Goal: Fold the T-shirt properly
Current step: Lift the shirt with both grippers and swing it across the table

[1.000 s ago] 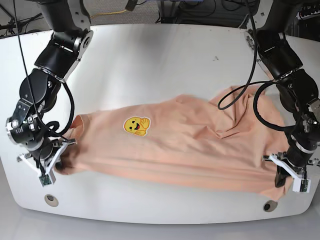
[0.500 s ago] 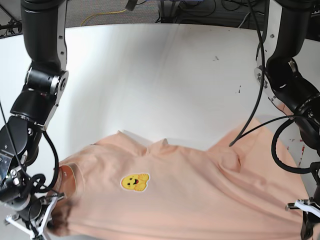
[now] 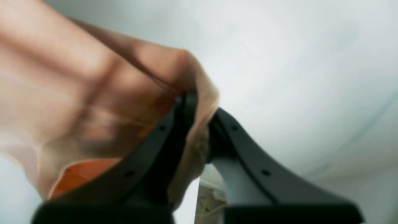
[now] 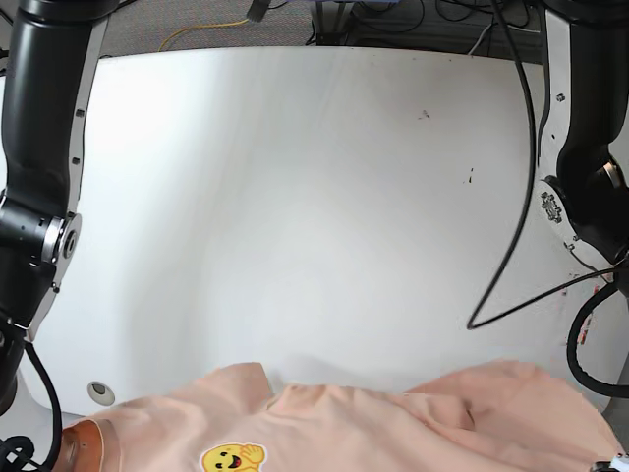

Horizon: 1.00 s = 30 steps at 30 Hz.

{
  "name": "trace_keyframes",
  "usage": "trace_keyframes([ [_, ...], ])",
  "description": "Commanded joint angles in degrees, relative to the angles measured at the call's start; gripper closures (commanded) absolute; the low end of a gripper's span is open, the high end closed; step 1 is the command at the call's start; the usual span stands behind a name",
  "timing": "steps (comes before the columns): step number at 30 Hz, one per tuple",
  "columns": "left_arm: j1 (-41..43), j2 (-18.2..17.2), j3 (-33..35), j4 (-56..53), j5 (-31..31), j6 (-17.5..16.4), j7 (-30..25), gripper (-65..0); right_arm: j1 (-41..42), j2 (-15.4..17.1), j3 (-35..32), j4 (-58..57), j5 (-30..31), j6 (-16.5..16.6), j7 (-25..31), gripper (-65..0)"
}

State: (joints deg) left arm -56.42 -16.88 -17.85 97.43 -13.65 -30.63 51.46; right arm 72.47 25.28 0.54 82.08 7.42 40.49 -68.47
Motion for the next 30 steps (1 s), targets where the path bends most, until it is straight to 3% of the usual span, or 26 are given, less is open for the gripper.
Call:
trace_keyframes([
  [1, 1.1, -0.7, 0.0, 2.8, 0.4, -0.2, -0.5, 0.0, 1.0, 0.5, 0.5, 2.2, -0.8, -0.5, -0.9, -0.8],
  [11, 18.3, -0.2, 0.0, 8.6, 0.4, -4.8, -0.8, 0.0, -24.4, -2.7, 13.0, 18.7, -0.8, -0.5, -2.6, -0.8],
  [20, 39.1, -0.4, -0.2, 8.6, 0.5, -6.8, -8.4, 0.0, -47.8, -10.3, 23.4, 24.9, -0.7, -0.5, -2.4, -0.8],
  [25, 48.5, -0.2, -3.0, 9.1, 0.4, -6.9, -8.5, 0.0, -56.9, -13.2, 28.6, 26.2, 3.6, -0.5, -2.4, -0.8],
  [30, 54.9, -0.1, -5.3, 9.2, -0.5, -9.4, -8.5, 0.0, -64.4, -14.2, 31.8, 28.2, 10.6, -0.5, -2.8, -1.1],
])
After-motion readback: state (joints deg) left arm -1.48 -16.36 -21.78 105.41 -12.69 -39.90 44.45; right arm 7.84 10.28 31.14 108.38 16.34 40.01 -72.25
